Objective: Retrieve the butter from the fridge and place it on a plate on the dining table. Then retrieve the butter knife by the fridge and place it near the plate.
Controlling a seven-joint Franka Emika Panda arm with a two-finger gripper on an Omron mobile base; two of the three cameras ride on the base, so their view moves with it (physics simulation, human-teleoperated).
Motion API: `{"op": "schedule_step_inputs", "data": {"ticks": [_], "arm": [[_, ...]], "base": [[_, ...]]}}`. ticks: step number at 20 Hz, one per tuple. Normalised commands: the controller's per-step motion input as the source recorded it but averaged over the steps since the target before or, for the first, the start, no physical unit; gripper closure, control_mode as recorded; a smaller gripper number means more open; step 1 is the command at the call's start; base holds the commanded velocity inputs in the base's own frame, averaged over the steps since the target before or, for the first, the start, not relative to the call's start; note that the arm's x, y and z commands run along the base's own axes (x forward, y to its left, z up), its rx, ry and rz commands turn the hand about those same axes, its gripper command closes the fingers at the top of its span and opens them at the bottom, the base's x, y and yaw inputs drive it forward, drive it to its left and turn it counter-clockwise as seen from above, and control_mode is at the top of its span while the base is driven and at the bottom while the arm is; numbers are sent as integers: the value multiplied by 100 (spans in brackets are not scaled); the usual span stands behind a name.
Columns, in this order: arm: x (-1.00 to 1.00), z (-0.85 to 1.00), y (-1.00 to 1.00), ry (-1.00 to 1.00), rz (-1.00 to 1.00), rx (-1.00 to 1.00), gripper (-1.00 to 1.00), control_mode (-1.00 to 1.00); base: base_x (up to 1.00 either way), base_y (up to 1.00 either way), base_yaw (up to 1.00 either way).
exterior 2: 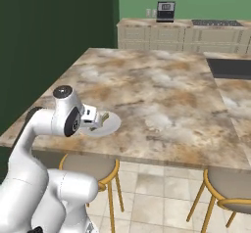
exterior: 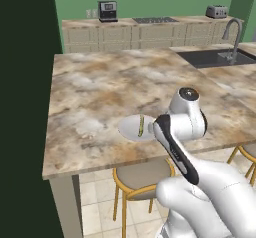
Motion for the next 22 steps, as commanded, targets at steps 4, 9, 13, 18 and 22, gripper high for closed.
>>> {"op": "schedule_step_inputs", "data": {"ticks": [4,9,13,18,22], "arm": [[-7,-2,0,0,0,0,-100,-100],[0,0,0,0,0,0,-100,100],[0,0,0,0,0,0,-100,100],[0,0,0,0,0,0,-100,100],[0,0,0,0,0,0,-100,100]], "base": [[0,0,0],[-2,-3,-1],[-11,-44,-47],[0,0,-78],[-3,-3,-80]]}}
